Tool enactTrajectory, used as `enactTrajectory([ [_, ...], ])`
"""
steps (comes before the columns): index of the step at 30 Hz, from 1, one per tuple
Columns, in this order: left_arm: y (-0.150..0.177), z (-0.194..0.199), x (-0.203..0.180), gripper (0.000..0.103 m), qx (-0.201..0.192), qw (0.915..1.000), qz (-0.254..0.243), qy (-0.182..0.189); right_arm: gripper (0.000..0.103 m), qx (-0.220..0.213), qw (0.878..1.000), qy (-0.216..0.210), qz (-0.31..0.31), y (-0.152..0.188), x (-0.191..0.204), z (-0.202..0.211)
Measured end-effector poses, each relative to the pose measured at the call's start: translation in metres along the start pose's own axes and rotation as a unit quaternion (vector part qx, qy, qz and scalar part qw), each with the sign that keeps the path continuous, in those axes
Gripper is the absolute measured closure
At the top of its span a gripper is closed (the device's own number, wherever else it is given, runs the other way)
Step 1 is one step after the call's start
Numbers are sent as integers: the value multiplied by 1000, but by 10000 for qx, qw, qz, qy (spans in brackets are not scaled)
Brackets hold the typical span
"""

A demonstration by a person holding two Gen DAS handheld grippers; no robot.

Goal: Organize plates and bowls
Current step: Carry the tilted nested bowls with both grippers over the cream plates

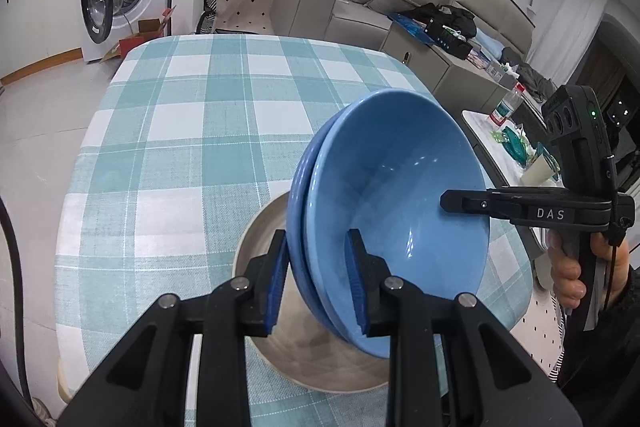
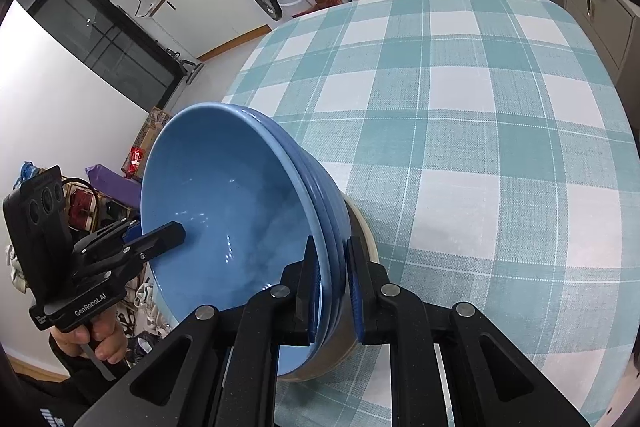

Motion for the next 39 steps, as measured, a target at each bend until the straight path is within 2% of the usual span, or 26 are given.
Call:
enactTrajectory([
  [7,4,-6,-3,77,-246,9996,-90,-62,89,-263,9986,-29,452,0,2,0],
  [14,8,-9,-2,77,-472,9989,-2,-19,89,-677,9958,-273,560,1,-2,2],
  [19,8,-14,1,77,-441,9990,92,-21,87,-871,9937,-422,567,1,-2,0],
  [24,7,-17,5,77,-428,9989,199,34,80,-878,9931,-524,576,4,-3,-7],
  [28,7,-23,11,77,-352,9987,333,131,73,-846,9931,-665,475,6,-6,-14],
  [31,8,-28,12,77,-264,9987,383,200,72,-861,9928,-753,341,6,-7,-19],
  [34,11,-35,10,77,-70,9983,466,336,73,-826,9924,-910,-43,6,-12,-20],
  [39,11,-35,6,77,42,9983,515,271,76,-631,9921,-937,-543,6,-18,-23],
])
Point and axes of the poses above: each gripper's, at about its wrist camera, not at the fingertips, and z roughly against the way its jaws point, x to its left, y to its underside, the point moved 6 cm from there along -z, roughly the way its jaws point, and after that the axes turned 13 degrees about -y, right-handed, at the moved point
